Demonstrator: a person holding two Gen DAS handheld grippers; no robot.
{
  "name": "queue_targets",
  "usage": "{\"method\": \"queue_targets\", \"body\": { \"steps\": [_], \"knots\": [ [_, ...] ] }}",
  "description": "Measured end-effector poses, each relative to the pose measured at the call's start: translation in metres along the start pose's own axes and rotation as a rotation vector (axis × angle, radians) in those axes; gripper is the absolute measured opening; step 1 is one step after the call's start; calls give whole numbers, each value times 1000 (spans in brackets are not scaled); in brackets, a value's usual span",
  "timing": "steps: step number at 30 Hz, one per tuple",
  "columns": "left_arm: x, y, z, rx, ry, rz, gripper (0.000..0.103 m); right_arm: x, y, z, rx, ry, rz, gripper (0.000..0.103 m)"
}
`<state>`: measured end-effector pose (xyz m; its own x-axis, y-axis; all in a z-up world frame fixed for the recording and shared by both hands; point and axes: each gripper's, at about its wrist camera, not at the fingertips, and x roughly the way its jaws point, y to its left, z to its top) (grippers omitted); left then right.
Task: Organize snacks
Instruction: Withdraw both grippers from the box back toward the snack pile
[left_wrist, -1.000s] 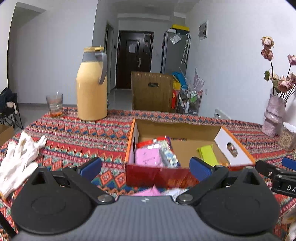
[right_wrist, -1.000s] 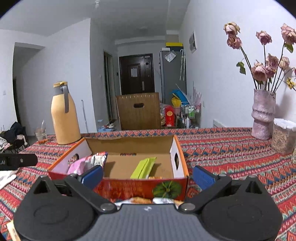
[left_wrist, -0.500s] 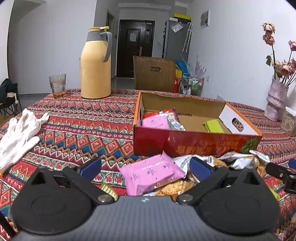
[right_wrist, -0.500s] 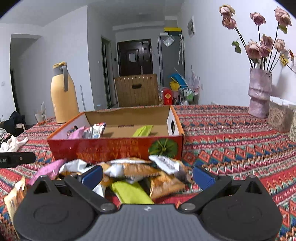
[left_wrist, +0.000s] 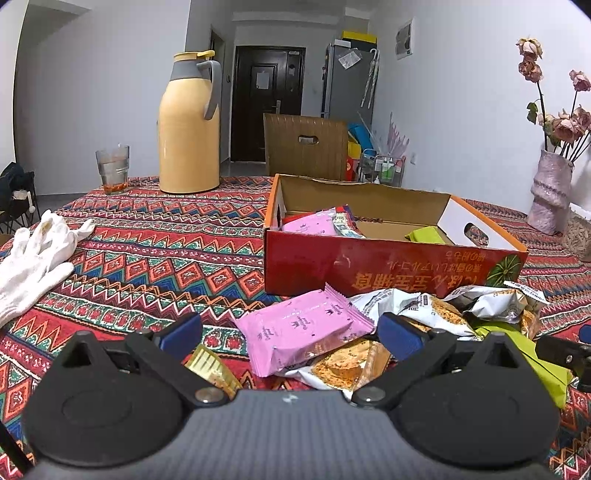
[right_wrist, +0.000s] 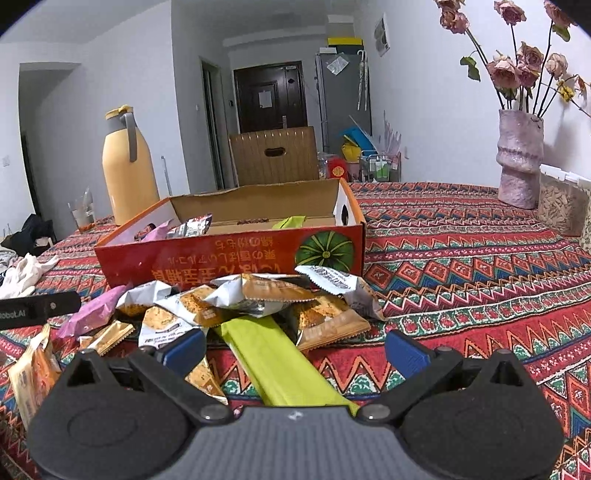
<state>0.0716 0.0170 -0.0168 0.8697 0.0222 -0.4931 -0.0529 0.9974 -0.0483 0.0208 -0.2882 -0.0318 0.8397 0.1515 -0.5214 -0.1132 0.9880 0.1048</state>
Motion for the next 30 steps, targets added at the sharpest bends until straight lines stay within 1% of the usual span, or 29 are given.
{"method": "queue_targets", "body": {
  "steps": [9,10,12,14,15,17,18,20,21,27,28,30],
  "knots": [
    [1,2,-1,-13,10,-7,103,2,1,-6,-30,45,-28,103],
    [2,2,-1,-14,11,-7,103,2,1,-6,-35,48,-31,102],
    [2,2,-1,-15,13,-7,103,4,2,-6,-51,51,-29,97],
    [3,2,-1,-16,18,-8,103,9,5,-5,-80,67,-15,87],
    [3,2,-1,-17,20,-8,103,12,6,-4,-100,82,-8,84],
    [3,3,-1,-20,21,-9,103,20,9,-2,-131,113,5,70],
    [4,3,-1,-21,21,-9,103,24,10,-1,-141,130,15,66],
    [4,3,-1,-22,22,-9,103,33,12,1,-153,162,35,56],
    [4,4,-1,-23,22,-9,103,37,13,2,-157,177,40,54],
    [4,4,-1,-26,25,-13,103,45,16,5,-172,191,60,54],
    [4,4,-1,-27,25,-13,103,45,17,4,-176,188,58,53],
    [4,5,-1,-29,26,-14,103,44,18,3,-183,183,65,48]
  ]
}}
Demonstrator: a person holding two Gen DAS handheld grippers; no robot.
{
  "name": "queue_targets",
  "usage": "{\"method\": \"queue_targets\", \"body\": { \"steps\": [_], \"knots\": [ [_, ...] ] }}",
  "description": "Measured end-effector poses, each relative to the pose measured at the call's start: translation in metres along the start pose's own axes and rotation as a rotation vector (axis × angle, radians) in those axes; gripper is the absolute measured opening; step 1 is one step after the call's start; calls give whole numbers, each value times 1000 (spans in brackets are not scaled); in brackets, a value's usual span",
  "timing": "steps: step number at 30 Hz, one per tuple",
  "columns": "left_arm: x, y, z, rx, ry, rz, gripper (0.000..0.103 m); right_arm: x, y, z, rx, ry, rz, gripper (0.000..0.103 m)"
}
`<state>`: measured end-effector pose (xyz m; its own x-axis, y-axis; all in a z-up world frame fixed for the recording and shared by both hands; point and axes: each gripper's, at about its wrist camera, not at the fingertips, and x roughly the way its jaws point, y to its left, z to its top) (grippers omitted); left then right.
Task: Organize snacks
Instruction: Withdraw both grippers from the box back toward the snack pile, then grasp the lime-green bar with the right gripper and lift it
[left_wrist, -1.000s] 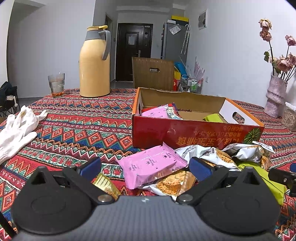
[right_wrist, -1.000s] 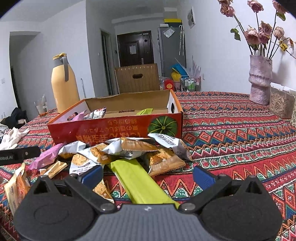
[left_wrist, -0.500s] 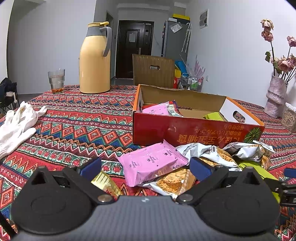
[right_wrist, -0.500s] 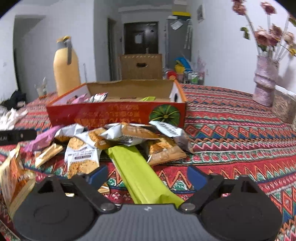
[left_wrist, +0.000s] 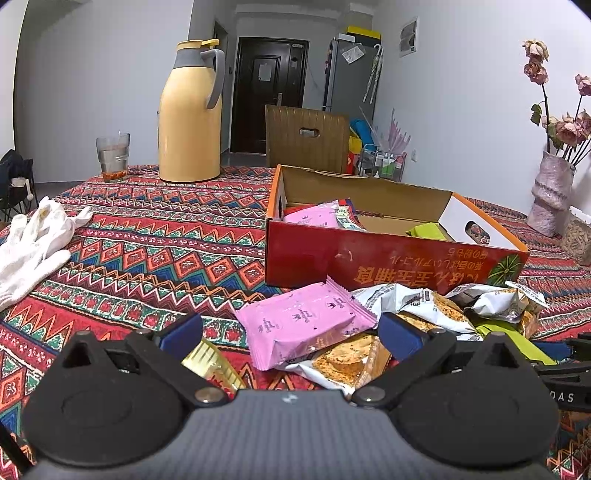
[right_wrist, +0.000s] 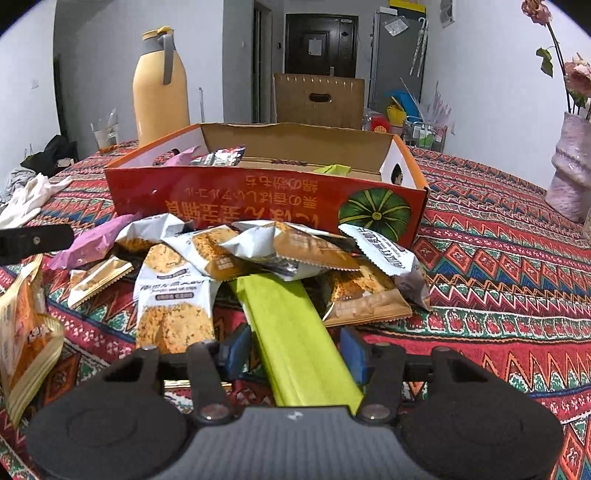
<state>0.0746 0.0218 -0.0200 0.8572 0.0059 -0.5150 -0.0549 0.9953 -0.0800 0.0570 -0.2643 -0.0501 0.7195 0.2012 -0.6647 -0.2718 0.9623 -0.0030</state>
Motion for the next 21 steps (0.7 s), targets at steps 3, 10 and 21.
{"method": "queue_targets", "body": {
  "steps": [3,10,21],
  "knots": [
    [0,0,0,-1,0,0,103,-4,5,-2,-22,-3,22,37],
    [0,1,0,-8,2,3,103,-18,14,-13,-5,-29,15,34],
    [-5,-3,2,9,9,1,103,-64,9,-29,108,-183,-24,33]
  ]
}}
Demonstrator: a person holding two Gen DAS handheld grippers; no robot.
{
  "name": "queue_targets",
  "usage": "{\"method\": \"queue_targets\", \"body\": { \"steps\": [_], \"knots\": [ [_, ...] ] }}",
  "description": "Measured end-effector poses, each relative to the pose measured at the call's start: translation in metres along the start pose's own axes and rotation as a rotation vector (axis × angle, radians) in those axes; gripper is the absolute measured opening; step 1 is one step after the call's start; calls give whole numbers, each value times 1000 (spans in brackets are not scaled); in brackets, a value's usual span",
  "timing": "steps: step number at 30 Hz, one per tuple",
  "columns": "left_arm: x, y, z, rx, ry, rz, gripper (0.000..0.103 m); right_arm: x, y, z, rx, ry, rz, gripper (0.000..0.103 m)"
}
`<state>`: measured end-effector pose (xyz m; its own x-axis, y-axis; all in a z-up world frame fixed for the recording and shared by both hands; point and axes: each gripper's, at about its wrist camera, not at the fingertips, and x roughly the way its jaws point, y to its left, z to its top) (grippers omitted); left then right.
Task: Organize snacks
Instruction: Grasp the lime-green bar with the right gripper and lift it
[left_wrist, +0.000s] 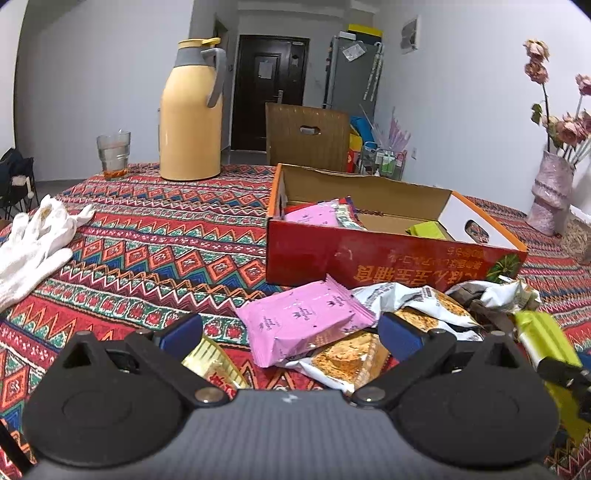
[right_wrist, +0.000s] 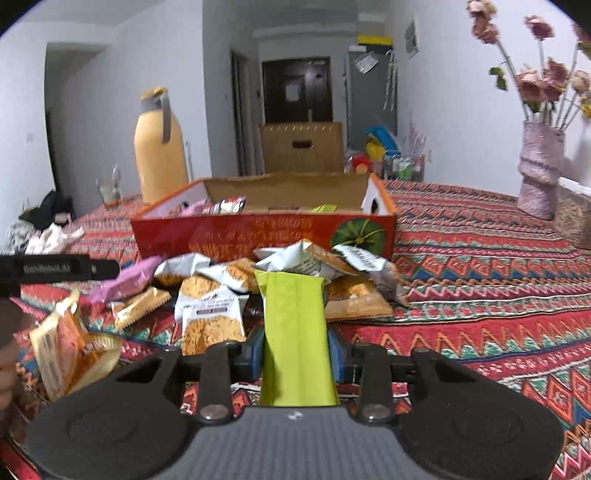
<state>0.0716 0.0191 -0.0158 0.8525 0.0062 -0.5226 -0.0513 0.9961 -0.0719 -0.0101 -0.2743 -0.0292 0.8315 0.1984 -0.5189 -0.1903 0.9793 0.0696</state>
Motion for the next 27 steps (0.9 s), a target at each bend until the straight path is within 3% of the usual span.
{"method": "queue_targets", "body": {
  "steps": [14,27],
  "knots": [
    [-3,-76,7,51,127,-59,103,-24,-40,-1,69,-107,-42,34],
    [37,-141,-9,33,255,58,103,-20,-78,-5,96,-131,-24,34]
  ]
}}
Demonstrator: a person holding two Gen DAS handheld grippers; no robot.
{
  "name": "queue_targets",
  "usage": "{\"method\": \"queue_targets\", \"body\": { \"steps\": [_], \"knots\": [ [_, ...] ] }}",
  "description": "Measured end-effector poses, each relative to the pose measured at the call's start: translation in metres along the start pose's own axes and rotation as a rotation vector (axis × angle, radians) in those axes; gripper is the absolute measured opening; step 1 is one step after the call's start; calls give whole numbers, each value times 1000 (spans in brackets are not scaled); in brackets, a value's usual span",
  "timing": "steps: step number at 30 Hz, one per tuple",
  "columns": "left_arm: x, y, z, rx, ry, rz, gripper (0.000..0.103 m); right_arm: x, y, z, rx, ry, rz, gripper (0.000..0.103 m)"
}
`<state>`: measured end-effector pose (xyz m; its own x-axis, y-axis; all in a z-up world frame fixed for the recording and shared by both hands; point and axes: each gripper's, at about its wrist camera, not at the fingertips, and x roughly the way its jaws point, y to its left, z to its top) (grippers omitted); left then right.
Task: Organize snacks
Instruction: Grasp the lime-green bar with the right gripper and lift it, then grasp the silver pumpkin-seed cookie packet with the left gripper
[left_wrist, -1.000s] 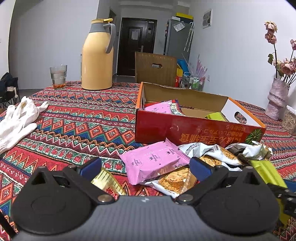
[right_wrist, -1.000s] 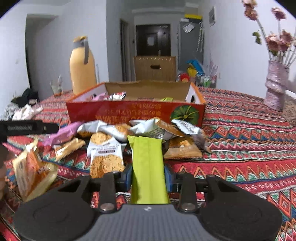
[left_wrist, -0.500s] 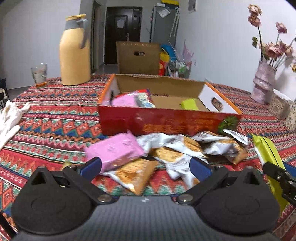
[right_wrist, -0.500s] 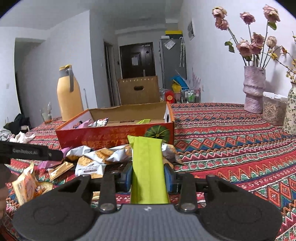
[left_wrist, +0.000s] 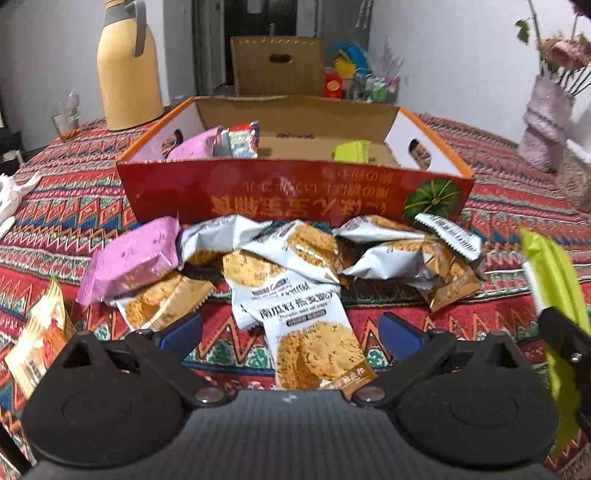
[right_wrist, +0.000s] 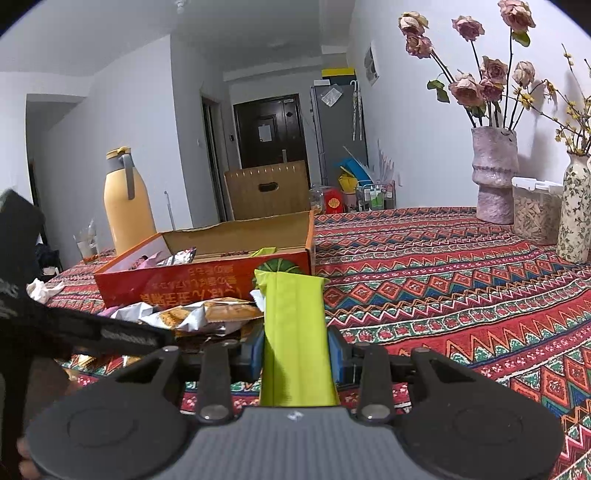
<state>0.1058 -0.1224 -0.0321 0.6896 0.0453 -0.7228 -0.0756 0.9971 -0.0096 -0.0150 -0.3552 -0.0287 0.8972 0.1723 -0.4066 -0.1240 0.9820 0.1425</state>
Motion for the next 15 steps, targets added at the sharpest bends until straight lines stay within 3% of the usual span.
{"method": "queue_targets", "body": {
  "steps": [5,11,15],
  "knots": [
    [9,-5,-3,-19,32,46,102,4,-4,-2,11,-3,17,34],
    [6,-6,-7,-20,36,40,78,5,-6,-3,19,-7,21,34],
    [1,-4,-8,-22,31,22,56,3,-4,-4,18,-6,22,34]
  ]
}}
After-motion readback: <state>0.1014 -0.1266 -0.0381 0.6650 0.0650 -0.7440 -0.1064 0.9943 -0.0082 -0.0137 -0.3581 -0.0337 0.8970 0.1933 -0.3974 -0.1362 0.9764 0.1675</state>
